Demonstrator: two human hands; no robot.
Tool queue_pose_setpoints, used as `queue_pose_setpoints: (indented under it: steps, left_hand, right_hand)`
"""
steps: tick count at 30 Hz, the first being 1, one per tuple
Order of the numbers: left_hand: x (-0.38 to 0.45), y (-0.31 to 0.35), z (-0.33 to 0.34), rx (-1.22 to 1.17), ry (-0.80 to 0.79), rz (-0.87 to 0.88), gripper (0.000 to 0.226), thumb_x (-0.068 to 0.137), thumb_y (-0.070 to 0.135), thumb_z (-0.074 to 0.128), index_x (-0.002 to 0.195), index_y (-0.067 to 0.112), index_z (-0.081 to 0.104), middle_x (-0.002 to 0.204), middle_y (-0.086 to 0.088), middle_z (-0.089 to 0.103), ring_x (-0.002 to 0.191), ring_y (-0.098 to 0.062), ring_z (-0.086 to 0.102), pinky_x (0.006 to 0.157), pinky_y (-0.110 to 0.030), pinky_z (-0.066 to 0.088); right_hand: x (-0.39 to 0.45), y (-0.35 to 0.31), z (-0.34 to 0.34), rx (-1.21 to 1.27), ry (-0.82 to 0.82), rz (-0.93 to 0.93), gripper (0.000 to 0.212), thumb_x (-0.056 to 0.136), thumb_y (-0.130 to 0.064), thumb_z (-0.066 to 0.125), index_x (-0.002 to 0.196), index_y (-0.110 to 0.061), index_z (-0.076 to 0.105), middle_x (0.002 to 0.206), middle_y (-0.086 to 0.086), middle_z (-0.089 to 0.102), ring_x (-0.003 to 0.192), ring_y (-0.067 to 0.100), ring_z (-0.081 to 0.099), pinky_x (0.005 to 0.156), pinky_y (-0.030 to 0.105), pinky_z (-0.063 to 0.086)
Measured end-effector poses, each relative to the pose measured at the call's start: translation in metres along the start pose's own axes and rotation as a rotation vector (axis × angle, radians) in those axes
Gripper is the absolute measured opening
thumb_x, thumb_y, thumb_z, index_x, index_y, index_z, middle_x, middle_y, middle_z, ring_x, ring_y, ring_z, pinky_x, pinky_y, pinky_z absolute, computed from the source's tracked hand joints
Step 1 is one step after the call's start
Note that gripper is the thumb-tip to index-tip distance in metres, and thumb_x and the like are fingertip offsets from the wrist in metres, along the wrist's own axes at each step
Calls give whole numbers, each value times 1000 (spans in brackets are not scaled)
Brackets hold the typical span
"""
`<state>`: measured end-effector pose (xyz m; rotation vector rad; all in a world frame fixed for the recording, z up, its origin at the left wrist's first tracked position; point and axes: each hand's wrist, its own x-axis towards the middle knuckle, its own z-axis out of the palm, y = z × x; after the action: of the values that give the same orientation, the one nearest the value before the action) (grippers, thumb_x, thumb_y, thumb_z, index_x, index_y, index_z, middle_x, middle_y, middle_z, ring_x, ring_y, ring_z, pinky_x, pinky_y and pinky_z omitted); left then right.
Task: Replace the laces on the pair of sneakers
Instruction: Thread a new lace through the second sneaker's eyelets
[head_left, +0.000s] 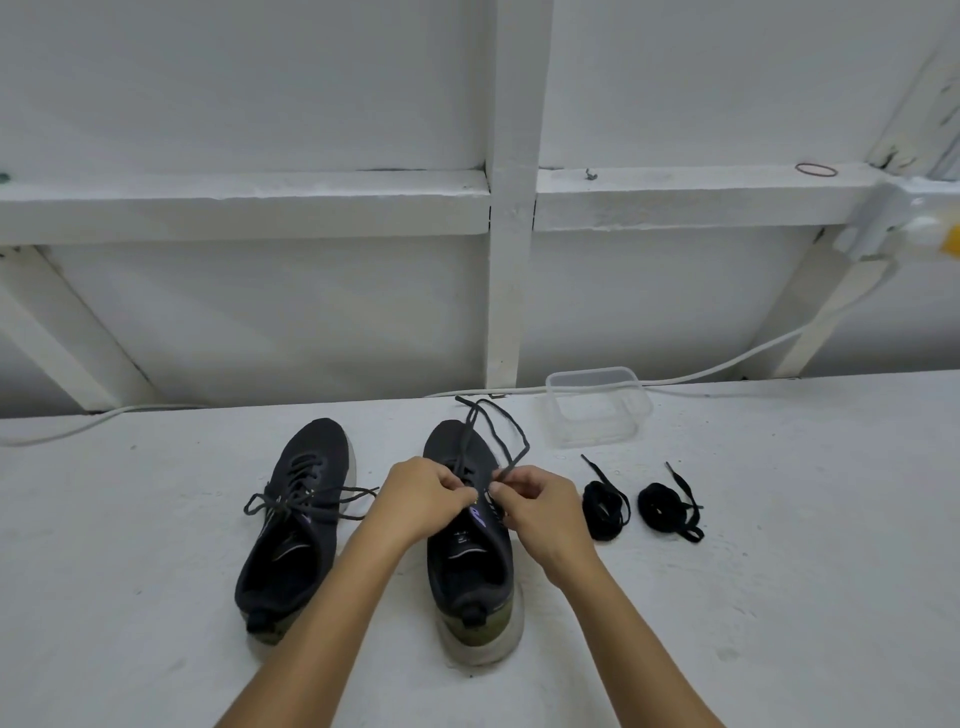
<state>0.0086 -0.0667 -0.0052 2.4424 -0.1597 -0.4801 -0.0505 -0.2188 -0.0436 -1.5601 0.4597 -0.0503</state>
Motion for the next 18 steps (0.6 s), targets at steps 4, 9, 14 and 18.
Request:
queue_pose_setpoints:
  steps: [4,9,14,18]
  left_hand:
    - [3,-1,-1,-52,-45,-21,18,83,42,75,85,24,76,82,11,70,75,-4,63,60,-21,44]
    - [4,-10,0,-167,-92,-59,14,82,36,77,80,23,77,76,8,72,69,-5,62,60,-20,44]
    - [1,-18,7,-433,-138,-96,4,86,23,76,88,25,78,82,9,77,81,-7,70,72,-22,53]
    - [-1,-21,11,-505,-108,-94,6,87,22,75,87,27,78,86,9,78,89,-8,72,82,-23,54]
  right_hand:
    - [0,3,0,22,32,-11,8,91,-8,72,91,-15,77,80,1,77,75,12,72,73,31,61]
    - [1,7,-1,56,46,-2,8,92,-7,71,92,-14,76,81,1,78,74,10,72,68,27,62]
    - [3,9,2,-10,28,-33,7,90,-10,73,89,-16,77,83,-3,78,78,12,73,75,31,60]
    - [3,10,4,-98,16,-88,8,88,-14,73,86,-19,78,86,-10,78,83,6,73,82,27,59]
